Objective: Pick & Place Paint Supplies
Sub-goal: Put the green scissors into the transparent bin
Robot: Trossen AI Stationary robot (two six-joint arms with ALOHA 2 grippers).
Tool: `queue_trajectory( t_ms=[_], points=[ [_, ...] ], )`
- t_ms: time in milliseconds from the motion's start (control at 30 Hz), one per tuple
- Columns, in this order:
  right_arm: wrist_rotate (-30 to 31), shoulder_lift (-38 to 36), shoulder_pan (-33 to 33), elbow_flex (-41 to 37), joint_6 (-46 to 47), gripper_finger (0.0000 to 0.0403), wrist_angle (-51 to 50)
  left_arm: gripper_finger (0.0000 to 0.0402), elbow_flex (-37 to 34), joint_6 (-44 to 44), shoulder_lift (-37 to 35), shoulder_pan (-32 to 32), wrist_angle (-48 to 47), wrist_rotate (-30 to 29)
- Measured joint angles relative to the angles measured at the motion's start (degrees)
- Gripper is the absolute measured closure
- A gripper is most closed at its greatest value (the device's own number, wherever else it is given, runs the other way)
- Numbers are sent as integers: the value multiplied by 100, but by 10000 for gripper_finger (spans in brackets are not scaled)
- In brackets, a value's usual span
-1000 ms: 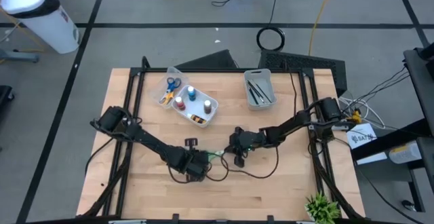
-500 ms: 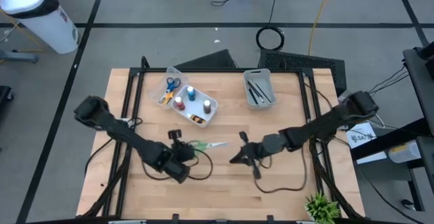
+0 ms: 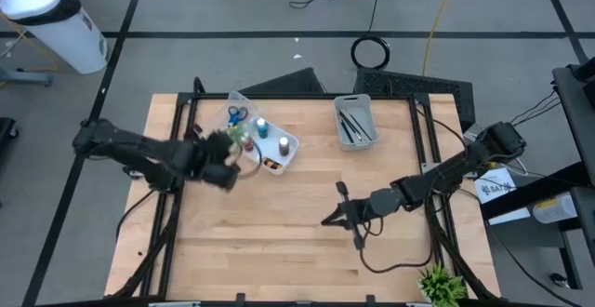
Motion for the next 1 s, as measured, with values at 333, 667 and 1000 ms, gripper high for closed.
queue_trajectory(
  t_ms=[333,667,1000],
  points=[
    [144,-7,-2,-254,4,403,250,366,-1698,2214,-722,2921,2180,1876],
    [145,-7,-7,-264,-17,403,304,367,-2431,2304,-734,4074,2744,2419],
    [145,-9,-7,-264,20,403,342,304,-2445,2030,-721,4196,2977,2566]
  ],
)
